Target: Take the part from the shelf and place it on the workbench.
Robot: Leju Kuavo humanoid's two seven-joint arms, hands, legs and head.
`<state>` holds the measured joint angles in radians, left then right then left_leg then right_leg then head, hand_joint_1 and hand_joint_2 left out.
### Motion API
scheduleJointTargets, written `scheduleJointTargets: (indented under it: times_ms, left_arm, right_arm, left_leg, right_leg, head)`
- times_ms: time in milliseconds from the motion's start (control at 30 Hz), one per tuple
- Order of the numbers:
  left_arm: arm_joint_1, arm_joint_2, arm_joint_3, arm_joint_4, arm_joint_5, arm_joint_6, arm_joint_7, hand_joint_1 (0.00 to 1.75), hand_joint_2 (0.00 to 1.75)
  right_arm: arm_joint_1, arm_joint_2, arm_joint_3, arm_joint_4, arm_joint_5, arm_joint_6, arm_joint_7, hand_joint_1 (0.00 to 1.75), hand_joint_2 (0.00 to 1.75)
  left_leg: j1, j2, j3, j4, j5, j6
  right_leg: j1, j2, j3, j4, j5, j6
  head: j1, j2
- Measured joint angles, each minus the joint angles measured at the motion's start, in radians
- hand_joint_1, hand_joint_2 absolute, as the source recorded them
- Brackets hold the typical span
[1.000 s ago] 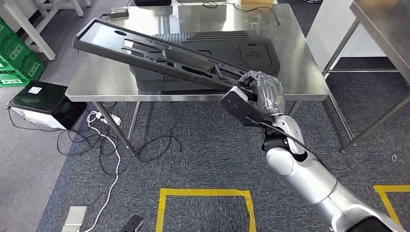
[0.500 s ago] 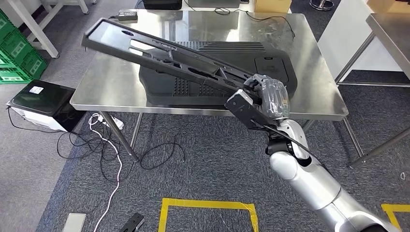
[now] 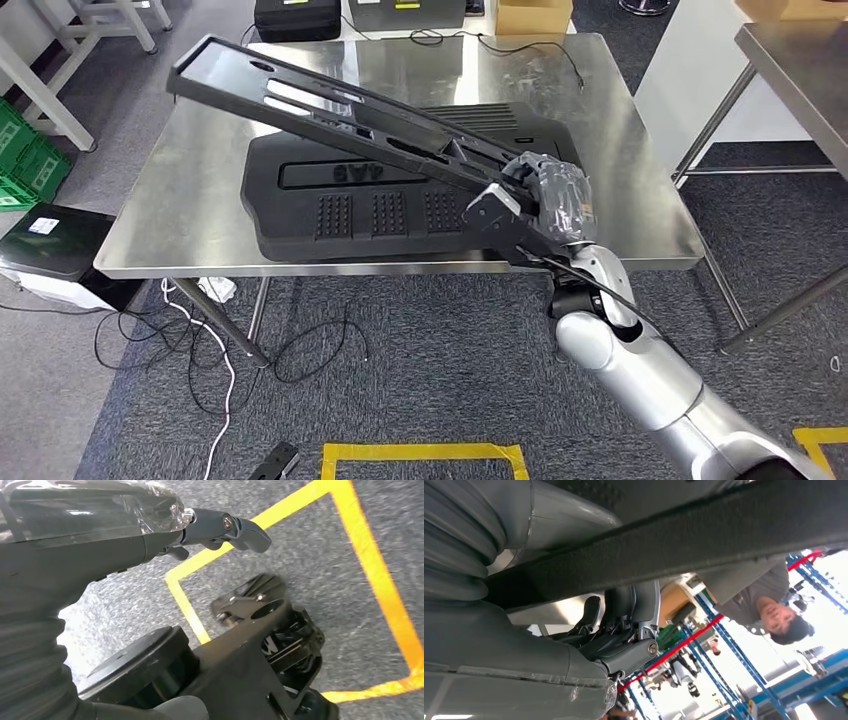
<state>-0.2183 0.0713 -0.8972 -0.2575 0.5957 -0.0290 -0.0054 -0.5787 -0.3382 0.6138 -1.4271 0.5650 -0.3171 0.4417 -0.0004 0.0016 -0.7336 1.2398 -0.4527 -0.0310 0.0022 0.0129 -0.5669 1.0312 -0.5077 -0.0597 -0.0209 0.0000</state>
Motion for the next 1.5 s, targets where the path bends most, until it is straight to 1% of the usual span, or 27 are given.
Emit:
scheduleJointTargets:
  times_ms: [67,100,133,200,267,300,333,400,433,467,500,567,600,633,733,767,800,900,933,967,1000,1067,1133,1167,1300,1433,1500]
  left_arm:
    - [0.001,0.001,0.0,0.0,0.0,0.0,0.0,0.0,1.75]
    - [0.002,0.001,0.0,0.0,0.0,0.0,0.0,0.0,1.75]
    - [0.003,0.002,0.0,0.0,0.0,0.0,0.0,0.0,1.75]
    - [0.003,0.002,0.0,0.0,0.001,0.0,0.0,0.0,1.75]
    - [0.003,0.002,0.0,0.0,0.001,0.0,-0.003,0.0,1.75]
    - [0.002,0.002,0.0,0.0,0.001,0.001,-0.004,0.0,1.75]
    - [0.0,0.003,0.0,0.0,0.001,0.001,-0.006,0.0,1.75]
    - [0.001,0.003,0.0,0.0,0.001,0.001,-0.009,0.0,1.75]
    - [0.002,0.003,0.0,0.0,0.001,0.001,-0.009,0.0,1.75]
    - [0.003,0.003,0.0,0.0,0.001,0.001,-0.01,0.0,1.75]
    - [0.004,0.003,0.0,0.0,0.001,0.001,-0.01,0.0,1.75]
    - [0.004,0.003,0.0,0.0,0.001,0.001,-0.01,0.0,1.75]
    - [0.003,0.003,0.0,0.0,0.001,0.001,-0.01,0.0,1.75]
    - [0.003,0.003,0.0,0.0,0.001,0.001,-0.011,0.0,1.75]
    - [0.002,0.003,0.0,0.0,0.001,0.002,-0.012,0.0,1.75]
    - [0.001,0.003,0.0,0.0,0.001,0.002,-0.012,0.0,1.75]
    - [0.0,0.003,0.0,0.0,0.001,0.002,-0.012,0.0,1.75]
    - [0.0,0.003,0.0,0.0,0.002,0.002,-0.013,0.0,1.75]
    - [0.002,0.003,0.0,0.0,0.004,0.002,-0.013,0.0,1.75]
    - [0.003,0.003,0.0,0.0,0.006,0.002,-0.013,0.0,1.75]
    - [0.004,0.003,0.0,0.0,0.007,0.002,-0.013,0.0,1.75]
    - [0.004,0.003,0.0,0.0,0.009,0.002,-0.012,0.0,1.75]
    - [0.004,0.003,0.0,0.0,0.009,0.002,-0.012,0.0,1.75]
    - [0.004,0.003,0.0,0.0,0.009,0.002,-0.011,0.0,1.75]
    - [-0.001,0.003,0.0,0.0,-0.005,-0.006,-0.019,0.0,1.75]
    - [-0.009,0.003,0.0,0.0,-0.012,-0.014,-0.028,0.0,1.75]
    - [-0.011,0.003,0.0,0.0,-0.012,-0.018,-0.03,0.0,1.75]
  right_arm:
    - [0.001,0.0,0.0,-0.003,0.0,0.001,0.0,1.75,1.75]
    - [0.001,0.0,0.0,-0.004,0.0,0.001,0.0,1.75,1.75]
    - [0.002,0.001,0.0,-0.006,-0.001,0.002,0.001,1.75,1.75]
    - [0.001,0.0,-0.001,-0.009,-0.001,0.002,0.002,1.75,1.75]
    - [-0.001,-0.001,-0.003,-0.012,-0.001,0.002,0.002,1.75,1.75]
    - [-0.002,-0.001,-0.003,-0.012,-0.001,0.003,0.001,1.75,1.75]
    - [-0.003,-0.001,-0.004,-0.013,-0.001,0.003,0.001,1.75,1.75]
    - [-0.001,-0.001,-0.004,-0.013,-0.005,0.003,0.002,1.75,1.75]
    - [0.0,-0.001,-0.004,-0.013,-0.007,0.003,0.002,1.75,1.75]
    - [0.0,-0.001,-0.004,-0.013,-0.009,0.004,0.003,1.75,1.75]
    - [0.0,-0.001,-0.004,-0.013,-0.009,0.004,0.003,1.75,1.75]
    - [0.001,-0.001,-0.004,-0.013,-0.01,0.004,0.003,1.75,1.75]
    - [0.0,-0.001,-0.004,-0.013,-0.011,0.004,0.003,1.75,1.75]
    - [0.0,-0.001,-0.004,-0.012,-0.013,0.004,0.003,1.75,1.75]
    - [-0.007,-0.001,-0.004,-0.014,-0.015,0.004,0.003,1.75,1.75]
    - [-0.01,-0.001,-0.004,-0.015,-0.015,0.004,0.003,1.75,1.75]
    - [-0.013,-0.001,-0.004,-0.015,-0.015,0.004,0.003,1.75,1.75]
    - [-0.014,0.0,-0.004,-0.016,-0.016,0.004,0.003,1.75,1.75]
    - [-0.014,0.0,-0.004,-0.016,-0.018,0.004,0.003,1.75,1.75]
    - [-0.014,0.0,-0.004,-0.016,-0.019,0.004,0.003,1.75,1.75]
    - [-0.014,0.0,-0.004,-0.016,-0.021,0.003,0.003,1.75,1.75]
    - [-0.015,0.0,-0.004,-0.016,-0.023,0.001,0.003,1.75,1.75]
    - [-0.017,0.0,-0.003,-0.016,-0.024,-0.003,0.002,1.75,1.75]
    - [-0.018,0.001,-0.003,-0.016,-0.022,-0.005,0.001,1.75,1.75]
    - [-0.033,0.002,0.002,-0.017,0.027,-0.007,0.009,1.75,1.75]
    - [-0.077,0.002,0.012,-0.017,0.109,0.005,0.043,1.75,1.75]
    - [-0.096,0.003,0.017,-0.017,0.131,0.013,0.052,1.75,1.75]
  left_leg:
    - [-0.009,-0.001,0.025,-0.131,0.116,0.014]
    - [-0.013,-0.001,0.034,-0.175,0.157,0.021]
    - [-0.015,-0.001,0.04,-0.203,0.18,0.027]
    - [-0.013,-0.001,0.058,-0.222,0.178,0.037]
    - [-0.009,-0.002,0.087,-0.235,0.174,0.047]
    - [-0.008,-0.003,0.101,-0.239,0.171,0.051]
    - [-0.008,-0.004,0.11,-0.24,0.165,0.053]
    - [-0.008,-0.006,0.126,-0.24,0.147,0.054]
    - [-0.007,-0.006,0.137,-0.24,0.137,0.053]
    - [-0.007,-0.007,0.15,-0.239,0.126,0.051]
    - [-0.007,-0.007,0.164,-0.237,0.113,0.048]
    - [-0.007,-0.007,0.191,-0.232,0.086,0.04]
    - [-0.007,-0.007,0.199,-0.229,0.074,0.034]
    - [-0.008,-0.007,0.204,-0.228,0.064,0.028]
    - [-0.005,-0.007,0.211,-0.202,0.054,0.009]
    - [-0.003,-0.007,0.202,-0.174,0.051,0.004]
    - [-0.001,-0.006,0.181,-0.132,0.039,-0.001]
    - [0.005,-0.006,0.07,0.037,-0.03,-0.012]
    - [0.006,-0.006,0.041,0.062,-0.047,-0.014]
    - [0.007,-0.006,0.027,0.055,-0.045,-0.014]
    - [0.008,-0.006,0.026,0.017,-0.019,-0.015]
    - [0.01,-0.006,0.049,-0.107,0.083,-0.013]
    - [0.007,-0.005,0.065,-0.187,0.145,-0.004]
    - [0.006,-0.005,0.067,-0.2,0.156,0.001]
    - [0.005,-0.012,0.071,-0.202,0.167,0.004]
    - [0.003,-0.015,0.07,-0.203,0.163,0.012]
    - [0.003,-0.015,0.07,-0.202,0.162,0.014]
  right_leg:
    - [0.001,0.002,0.025,-0.001,-0.021,0.005]
    - [0.002,0.003,0.033,-0.003,-0.03,0.009]
    - [0.003,0.004,0.039,-0.003,-0.034,0.014]
    - [0.004,0.003,0.046,0.002,-0.033,0.025]
    - [0.003,0.0,0.035,0.044,-0.033,0.033]
    - [0.002,-0.001,0.011,0.089,-0.043,0.037]
    - [0.0,-0.002,-0.024,0.145,-0.06,0.042]
    - [-0.005,-0.003,-0.104,0.239,-0.113,0.05]
    - [-0.008,-0.003,-0.13,0.252,-0.133,0.052]
    - [-0.011,-0.004,-0.142,0.236,-0.133,0.055]
    - [-0.014,-0.005,-0.141,0.192,-0.106,0.057]
    - [-0.016,-0.01,-0.122,0.073,0.007,0.058]
    - [-0.015,-0.013,-0.113,0.032,0.049,0.054]
    - [-0.012,-0.015,-0.107,0.01,0.076,0.049]
    - [-0.009,-0.013,-0.09,0.004,0.072,0.026]
    - [-0.009,-0.012,-0.081,0.003,0.067,0.018]
    - [-0.01,-0.012,-0.072,0.002,0.062,0.011]
    - [-0.008,-0.011,-0.051,0.001,0.047,0.002]
    - [-0.008,-0.01,-0.044,0.001,0.041,0.002]
    - [-0.008,-0.009,-0.036,0.001,0.034,0.003]
    - [-0.008,-0.008,-0.026,0.001,0.027,0.004]
    - [-0.008,-0.007,-0.007,0.003,0.01,0.009]
    - [-0.006,-0.006,0.0,0.005,-0.003,0.019]
    - [-0.003,-0.005,0.001,0.007,-0.01,0.023]
    - [-0.001,-0.006,0.001,0.006,-0.014,0.002]
    - [-0.001,-0.009,0.007,-0.006,-0.014,0.005]
    - [-0.002,-0.009,0.009,-0.011,-0.013,0.014]
  head:
    - [-0.008,0.0]
    - [-0.01,0.0]
    - [-0.013,0.0]
    - [-0.012,0.0]
    - [-0.006,0.0]
    - [-0.003,0.0]
    - [0.002,0.0]
    - [0.01,0.0]
    - [0.015,0.0]
    - [0.02,0.0]
    - [0.024,0.0]
    - [0.03,0.0]
    - [0.031,0.0]
    - [0.031,0.0]
    - [0.026,0.0]
    - [0.023,0.0]
    - [0.02,0.0]
    - [0.007,0.0]
    - [0.004,0.0]
    - [0.001,0.0]
    - [-0.003,0.0]
    - [-0.011,0.0]
    - [-0.017,0.0]
    - [-0.017,0.0]
    - [-0.004,0.0]
    - [0.01,0.0]
    - [0.017,0.0]
